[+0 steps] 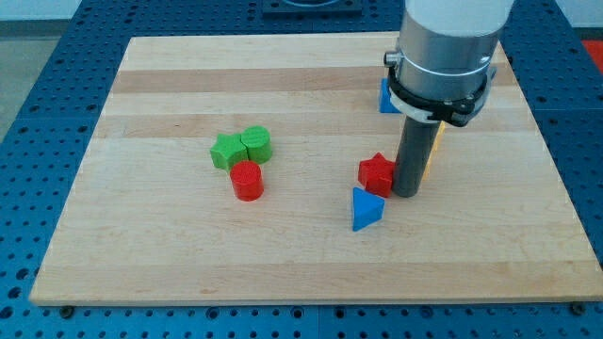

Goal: Move the red star to the top left of the red circle

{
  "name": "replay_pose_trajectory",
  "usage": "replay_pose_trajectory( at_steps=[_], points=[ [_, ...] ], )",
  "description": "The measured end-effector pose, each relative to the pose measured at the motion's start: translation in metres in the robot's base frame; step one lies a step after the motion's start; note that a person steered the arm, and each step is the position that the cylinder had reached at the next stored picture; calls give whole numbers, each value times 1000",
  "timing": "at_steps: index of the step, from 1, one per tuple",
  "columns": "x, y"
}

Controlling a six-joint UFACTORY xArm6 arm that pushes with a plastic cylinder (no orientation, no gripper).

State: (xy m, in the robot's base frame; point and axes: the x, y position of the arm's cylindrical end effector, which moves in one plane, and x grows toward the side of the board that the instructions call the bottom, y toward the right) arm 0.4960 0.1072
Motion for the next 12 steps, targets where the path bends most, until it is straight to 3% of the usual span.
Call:
replay_pose_trajectory(
  at_steps=[4,6,10,12],
  points=[
    [-14,31],
    [-14,-18],
    [-14,-179],
    [-14,-173]
  ],
)
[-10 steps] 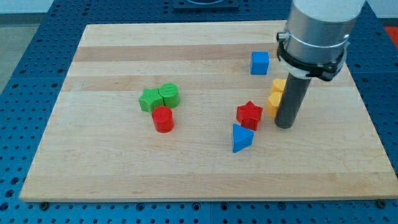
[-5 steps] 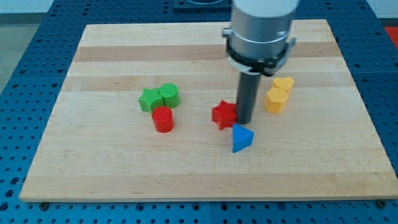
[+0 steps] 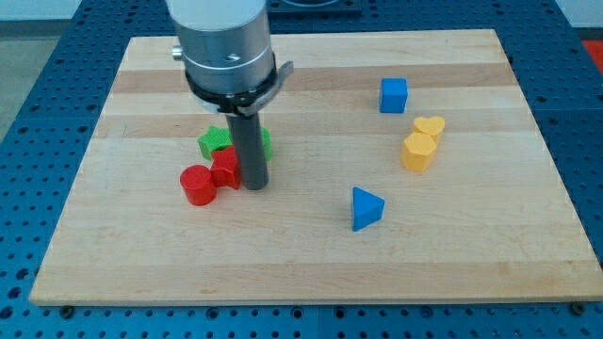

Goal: Move the red star to the top left of the red circle

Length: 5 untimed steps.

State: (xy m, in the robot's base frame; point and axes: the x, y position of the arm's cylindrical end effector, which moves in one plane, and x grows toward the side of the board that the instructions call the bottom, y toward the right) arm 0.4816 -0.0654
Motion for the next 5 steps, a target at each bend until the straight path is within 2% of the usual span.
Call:
replay_pose_trajectory(
  at_steps=[1,2,4,5],
  points=[
    [-9,23],
    [-22,0],
    [-23,-89],
    [-23,-102]
  ],
)
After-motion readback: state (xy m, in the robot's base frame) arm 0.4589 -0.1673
